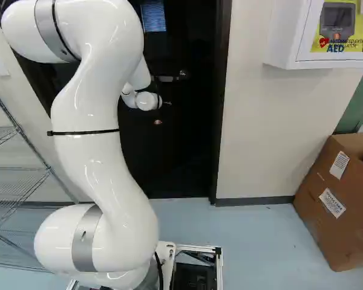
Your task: Open the door and move inside
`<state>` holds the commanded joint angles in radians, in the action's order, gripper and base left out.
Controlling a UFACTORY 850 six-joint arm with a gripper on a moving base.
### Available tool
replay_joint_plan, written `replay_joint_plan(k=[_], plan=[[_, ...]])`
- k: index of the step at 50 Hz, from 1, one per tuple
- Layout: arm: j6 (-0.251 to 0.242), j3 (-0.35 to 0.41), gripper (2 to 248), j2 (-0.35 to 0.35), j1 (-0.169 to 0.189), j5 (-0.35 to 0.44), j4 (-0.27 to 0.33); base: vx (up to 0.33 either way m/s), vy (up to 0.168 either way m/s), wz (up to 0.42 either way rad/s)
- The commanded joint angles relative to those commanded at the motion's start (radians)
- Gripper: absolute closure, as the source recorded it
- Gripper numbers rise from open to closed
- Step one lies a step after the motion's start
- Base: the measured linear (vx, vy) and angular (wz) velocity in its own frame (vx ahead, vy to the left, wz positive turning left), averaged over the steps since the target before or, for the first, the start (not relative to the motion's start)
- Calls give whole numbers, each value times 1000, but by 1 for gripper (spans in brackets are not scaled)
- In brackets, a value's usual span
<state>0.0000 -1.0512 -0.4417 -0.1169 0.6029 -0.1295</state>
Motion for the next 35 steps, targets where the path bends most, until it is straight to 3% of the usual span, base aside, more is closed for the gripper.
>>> replay_joint_plan(k=[21,35], plan=[[0,106,3,86,35,24,61,0,0,0],[0,183,3,150,38,26,138,0,0,0]])
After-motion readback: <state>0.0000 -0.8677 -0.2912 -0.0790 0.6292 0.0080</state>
